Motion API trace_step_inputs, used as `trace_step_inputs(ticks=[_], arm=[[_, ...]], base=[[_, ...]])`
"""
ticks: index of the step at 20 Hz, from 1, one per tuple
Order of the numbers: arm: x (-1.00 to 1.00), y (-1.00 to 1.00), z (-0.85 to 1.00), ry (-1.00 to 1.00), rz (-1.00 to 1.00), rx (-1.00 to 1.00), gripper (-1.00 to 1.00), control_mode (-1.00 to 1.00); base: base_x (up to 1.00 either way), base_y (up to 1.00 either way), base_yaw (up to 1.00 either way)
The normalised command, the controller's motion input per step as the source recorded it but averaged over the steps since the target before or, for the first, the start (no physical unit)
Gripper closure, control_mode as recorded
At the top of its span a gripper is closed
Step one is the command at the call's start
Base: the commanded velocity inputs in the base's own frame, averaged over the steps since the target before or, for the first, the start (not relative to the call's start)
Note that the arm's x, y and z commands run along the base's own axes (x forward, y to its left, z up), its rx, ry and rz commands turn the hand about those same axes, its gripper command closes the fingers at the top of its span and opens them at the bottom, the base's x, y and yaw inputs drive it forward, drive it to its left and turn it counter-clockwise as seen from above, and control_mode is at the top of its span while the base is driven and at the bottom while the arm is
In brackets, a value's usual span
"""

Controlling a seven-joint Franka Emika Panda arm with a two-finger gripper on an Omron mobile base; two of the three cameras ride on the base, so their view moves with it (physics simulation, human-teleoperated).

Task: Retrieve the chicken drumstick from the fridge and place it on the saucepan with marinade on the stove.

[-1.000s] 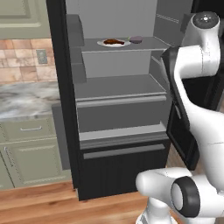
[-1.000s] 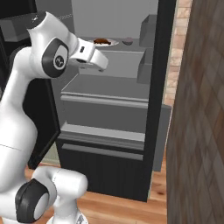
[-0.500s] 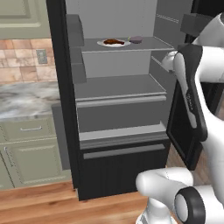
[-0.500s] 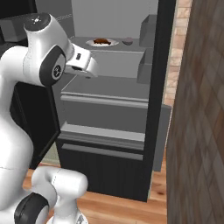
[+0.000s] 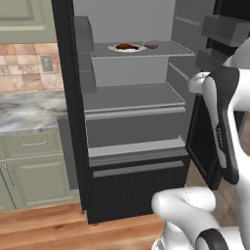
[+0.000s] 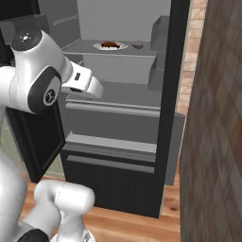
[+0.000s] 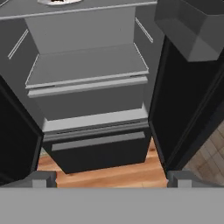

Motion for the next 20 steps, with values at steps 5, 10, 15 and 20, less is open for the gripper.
trace_step_inputs(ticks=[5, 10, 15, 20], arm=[[-0.61, 0.32, -0.23, 0.04, 0.04, -0.01, -1.0, -1.0], [-0.31, 0.42, -0.29, 0.03, 0.02, -0.03, -1.0, -1.0], [-0.06, 0.16, -0.11, 0.0, 0.07, 0.0, -1.0, -1.0], [0.0, 0.0, 0.0, 0.01, 0.03, 0.0, -1.0, -1.0]], base=[[0.0, 0.0, 0.0], [0.0, 0.0, 0.0], [0.0, 0.0, 0.0], [0.0, 0.0, 0.0]])
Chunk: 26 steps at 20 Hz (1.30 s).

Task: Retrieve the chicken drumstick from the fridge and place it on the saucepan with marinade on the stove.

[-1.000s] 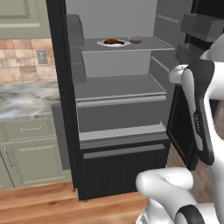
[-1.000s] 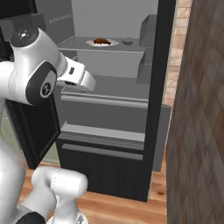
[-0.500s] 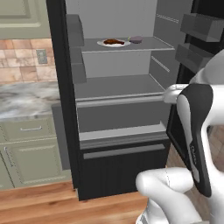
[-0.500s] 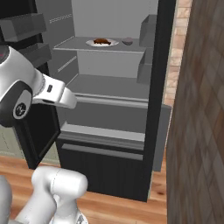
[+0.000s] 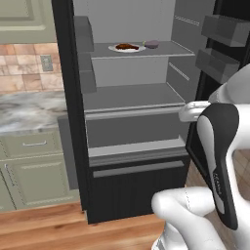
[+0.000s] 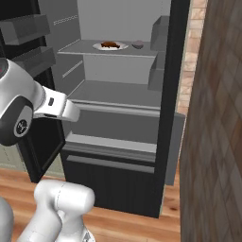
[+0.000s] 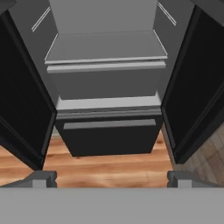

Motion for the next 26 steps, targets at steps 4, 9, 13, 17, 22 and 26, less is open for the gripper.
trace_step_inputs(ticks=[4, 9, 13, 17, 22, 26], arm=[[0.0, 0.0, 0.0, 0.0, 0.0, 0.0, -1.0, -1.0], [0.0, 0.0, 0.0, 0.0, 0.0, 0.0, -1.0, 1.0], [0.0, 0.0, 0.0, 0.0, 0.0, 0.0, -1.0, 1.0], [0.0, 0.0, 0.0, 0.0, 0.0, 0.0, -1.0, 1.0], [0.0, 0.0, 0.0, 0.0, 0.0, 0.0, -1.0, 1.0], [0.0, 0.0, 0.0, 0.0, 0.0, 0.0, -1.0, 1.0]], base=[[0.0, 0.0, 0.0], [0.0, 0.0, 0.0], [0.0, 0.0, 0.0], [0.41, 0.0, 0.0], [0.52, 0.0, 0.0], [0.65, 0.0, 0.0]])
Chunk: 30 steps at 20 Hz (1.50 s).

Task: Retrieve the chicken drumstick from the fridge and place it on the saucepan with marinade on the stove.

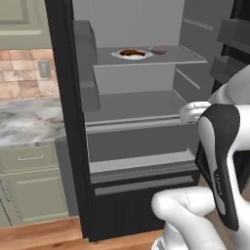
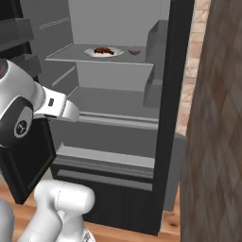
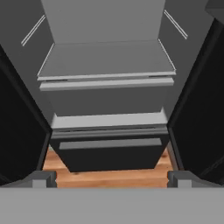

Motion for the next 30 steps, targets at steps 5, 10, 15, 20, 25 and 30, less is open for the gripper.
trace_step_inputs(ticks=[5, 10, 15, 20, 25, 30], arm=[[0.0, 0.0, 0.0, 0.0, 0.0, 0.0, -1.0, 1.0], [0.0, 0.0, 0.0, 0.0, 0.0, 0.0, -1.0, 1.0], [0.0, 0.0, 0.0, 0.0, 0.0, 0.0, -1.0, 1.0], [0.0, 0.0, 0.0, 0.0, 0.0, 0.0, -1.0, 1.0], [0.0, 0.0, 0.0, 0.0, 0.0, 0.0, -1.0, 1.0], [0.0, 0.0, 0.0, 0.0, 0.0, 0.0, -1.0, 1.0]], base=[[0.61, 0.0, 0.0], [0.59, 0.02, 0.0], [0.48, 0.2, -0.01], [0.36, 0.24, -0.03], [0.17, 0.12, -0.01], [0.27, 0.14, -0.02]])
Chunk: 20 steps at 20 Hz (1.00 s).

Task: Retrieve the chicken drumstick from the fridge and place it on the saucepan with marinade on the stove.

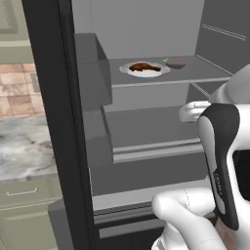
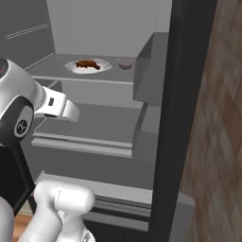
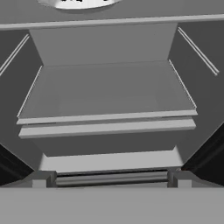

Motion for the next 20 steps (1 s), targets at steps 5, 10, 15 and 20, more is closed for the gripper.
trace_step_inputs(ticks=[5, 10, 15, 20], arm=[[0.0, 0.0, 0.0, 0.0, 0.0, 0.0, -1.0, 1.0], [0.0, 0.0, 0.0, 0.0, 0.0, 0.0, -1.0, 1.0], [0.0, 0.0, 0.0, 0.0, 0.0, 0.0, -1.0, 1.0], [0.0, 0.0, 0.0, 0.0, 0.0, 0.0, -1.0, -1.0]], base=[[0.38, 0.12, -0.01], [0.43, 0.1, -0.01], [0.3, 0.06, 0.0], [0.0, 0.0, 0.0]])
